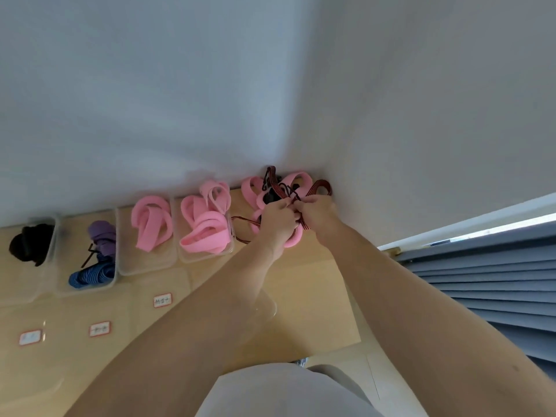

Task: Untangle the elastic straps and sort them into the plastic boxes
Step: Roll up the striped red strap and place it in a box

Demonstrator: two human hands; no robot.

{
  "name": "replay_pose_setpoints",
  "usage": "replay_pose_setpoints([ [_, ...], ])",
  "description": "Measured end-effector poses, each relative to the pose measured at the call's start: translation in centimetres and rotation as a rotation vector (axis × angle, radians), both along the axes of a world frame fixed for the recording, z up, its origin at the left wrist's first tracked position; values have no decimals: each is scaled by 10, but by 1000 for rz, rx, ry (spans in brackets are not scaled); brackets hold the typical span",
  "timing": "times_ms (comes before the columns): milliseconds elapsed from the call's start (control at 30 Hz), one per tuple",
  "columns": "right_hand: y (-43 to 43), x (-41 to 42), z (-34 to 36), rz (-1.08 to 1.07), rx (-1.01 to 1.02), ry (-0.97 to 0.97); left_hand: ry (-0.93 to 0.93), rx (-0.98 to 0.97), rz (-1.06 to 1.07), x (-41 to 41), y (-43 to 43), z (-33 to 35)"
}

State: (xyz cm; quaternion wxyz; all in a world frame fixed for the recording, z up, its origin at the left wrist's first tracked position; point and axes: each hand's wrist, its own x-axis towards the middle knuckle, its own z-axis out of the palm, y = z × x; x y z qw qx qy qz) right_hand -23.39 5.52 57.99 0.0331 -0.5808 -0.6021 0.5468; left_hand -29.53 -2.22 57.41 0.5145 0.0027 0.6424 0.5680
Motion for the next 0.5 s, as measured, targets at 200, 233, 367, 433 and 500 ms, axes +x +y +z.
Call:
replay_pose_setpoints([
  [200, -10, 3, 13, 31, 123, 60, 20, 100, 157, -2, -2, 15],
  [233, -12, 5, 15, 51, 161, 54, 14, 110, 179, -2, -3, 18],
  [367, -19, 17, 25, 158, 235, 45, -136, 184, 176, -3, -14, 28],
  [433, -22, 23, 30, 178, 251, 52, -213, 204, 197, -3, -22, 31],
  [500, -27, 31, 32, 189, 245, 57, -233, 189, 186, -2, -28, 31],
])
